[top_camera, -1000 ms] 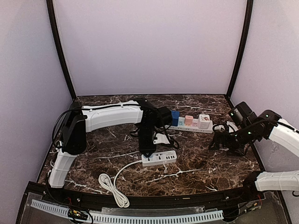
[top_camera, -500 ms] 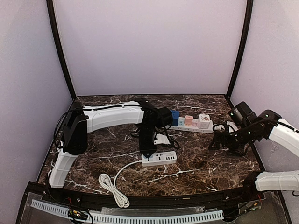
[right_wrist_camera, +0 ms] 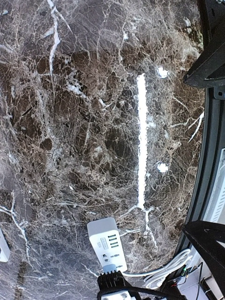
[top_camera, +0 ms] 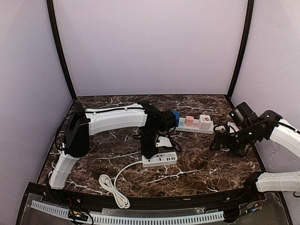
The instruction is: Insert the plug
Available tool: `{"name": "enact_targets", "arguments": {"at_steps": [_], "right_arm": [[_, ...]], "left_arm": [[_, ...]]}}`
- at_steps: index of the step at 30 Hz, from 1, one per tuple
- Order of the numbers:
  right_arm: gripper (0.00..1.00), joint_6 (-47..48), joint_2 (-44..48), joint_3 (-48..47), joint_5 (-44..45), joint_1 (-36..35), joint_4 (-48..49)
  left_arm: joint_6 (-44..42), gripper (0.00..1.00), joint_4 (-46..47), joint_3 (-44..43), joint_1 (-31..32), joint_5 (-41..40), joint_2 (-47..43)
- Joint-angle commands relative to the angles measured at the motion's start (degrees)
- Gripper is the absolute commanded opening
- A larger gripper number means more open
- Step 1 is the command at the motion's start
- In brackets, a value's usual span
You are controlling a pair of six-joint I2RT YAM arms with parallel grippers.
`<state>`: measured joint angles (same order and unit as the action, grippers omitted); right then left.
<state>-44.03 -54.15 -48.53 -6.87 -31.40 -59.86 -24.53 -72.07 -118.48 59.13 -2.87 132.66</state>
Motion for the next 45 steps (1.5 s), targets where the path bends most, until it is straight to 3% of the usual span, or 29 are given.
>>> {"name": "enact_targets", "arguments": {"at_steps": [1,8,17,19,23,24,26,45], "right_arm": [[0.98,-0.31,-0.07,-1.05,-0.24,-0.33,-0.18],[0.98,-0.53,0.28,-0.83,-0.17,-0.32,-0.32],[0.98,-0.71,0.80,-0.49,-0.15,-0.32,-0.59],[0.98,-0.78,0.90,-0.51,-0.11,-0.33,-0.61],[0.98,-0.87,1.11,-0.76,-0.10,-0.33,-0.79],[0.98,-0.97,1.21,-0.82,-0.11,-0.33,-0.80],[0.98,-1.10,1.35,-0.86,-0.15,-0.32,-0.80],[0.98,-2.89,3.98,0.67,-0.20,-0.33,-0.47]], "left_arm": [[0.75,0.01,1.08,2.08,0.71,-3.43,4.57],[0.76,0.04,1.33,2.17,1.07,-3.25,4.57],[0.10,0.18,1.15,2.54,0.98,-1.73,3.75],[0.13,0.30,1.29,2.55,0.98,-2.44,3.34],[0.01,0.42,1.22,2.07,0.90,-2.57,2.16],[0.06,0.78,1.09,1.91,0.90,-2.57,1.99],[0.35,0.96,0.58,1.03,0.90,-2.53,1.43],[4.21,0.99,-2.27,-7.44,1.01,-4.61,-7.67]]}}
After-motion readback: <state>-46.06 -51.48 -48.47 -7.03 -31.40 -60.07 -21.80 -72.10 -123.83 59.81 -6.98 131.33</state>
